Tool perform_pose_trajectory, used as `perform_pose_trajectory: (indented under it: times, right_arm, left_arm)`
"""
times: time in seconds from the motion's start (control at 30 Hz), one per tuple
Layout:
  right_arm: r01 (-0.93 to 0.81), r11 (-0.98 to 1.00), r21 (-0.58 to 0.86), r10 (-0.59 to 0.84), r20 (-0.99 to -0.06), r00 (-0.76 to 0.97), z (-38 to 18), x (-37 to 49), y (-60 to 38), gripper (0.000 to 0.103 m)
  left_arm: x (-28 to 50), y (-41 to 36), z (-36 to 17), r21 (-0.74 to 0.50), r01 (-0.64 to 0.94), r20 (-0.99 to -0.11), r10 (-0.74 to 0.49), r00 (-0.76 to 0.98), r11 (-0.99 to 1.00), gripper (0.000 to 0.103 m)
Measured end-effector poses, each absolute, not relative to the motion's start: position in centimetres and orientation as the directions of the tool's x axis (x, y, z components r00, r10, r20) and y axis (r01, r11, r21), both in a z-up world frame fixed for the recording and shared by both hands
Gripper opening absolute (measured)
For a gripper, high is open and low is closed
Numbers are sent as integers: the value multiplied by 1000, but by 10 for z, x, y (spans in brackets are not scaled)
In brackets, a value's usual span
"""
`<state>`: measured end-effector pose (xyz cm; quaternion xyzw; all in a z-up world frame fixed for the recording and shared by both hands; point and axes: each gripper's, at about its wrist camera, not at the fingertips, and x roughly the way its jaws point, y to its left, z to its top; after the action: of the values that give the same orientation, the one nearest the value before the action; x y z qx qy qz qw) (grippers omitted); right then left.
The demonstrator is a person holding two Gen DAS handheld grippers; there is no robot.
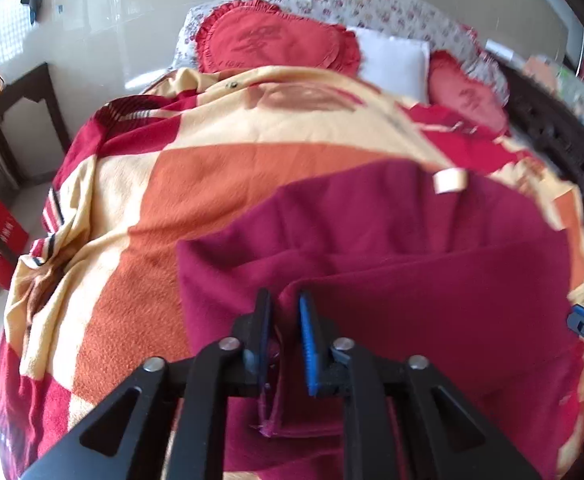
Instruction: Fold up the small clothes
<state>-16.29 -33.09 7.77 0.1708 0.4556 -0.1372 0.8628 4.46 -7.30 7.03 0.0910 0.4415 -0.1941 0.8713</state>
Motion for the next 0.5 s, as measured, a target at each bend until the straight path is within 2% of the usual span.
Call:
perform_pose_trajectory:
  times: [0.03,0.07,0.1,0.13,0.2,0.4,0.5]
  right_arm:
    - [406,904,135,-92,-865,494,65,-156,-332,12]
    - [420,902,95,-107,-895,432,53,-153,-335,12]
    - [422,899,114,-85,-902,424,49,-154,-338,12]
    - [435,887,153,-64,-893,445,51,-159,-342,12]
    - [460,869,183,-66,-878,475,62,-167,-348,12]
    - [484,851,202,-110,-834,541,79,-154,-358,12]
    - [480,865,148,-120,-867,484,58,-127,-357,12]
  left_arm:
    - [45,-72,68,-5,410,-810,-244,533,912,31]
    - [45,-69,69,-16,402,-815,-245,525,915,33]
    - [44,-65,72,-35,402,-814,-260,520,915,39]
    - [42,-62,73,-45,406,-809,-272,520,913,51]
    - [36,-56,80,-45,406,-794,-279,541,913,64]
    - [16,-56,87,-82,421,-778,-322,540,903,65]
    - [7,-61,82,-70,427,-792,-311,526,901,66]
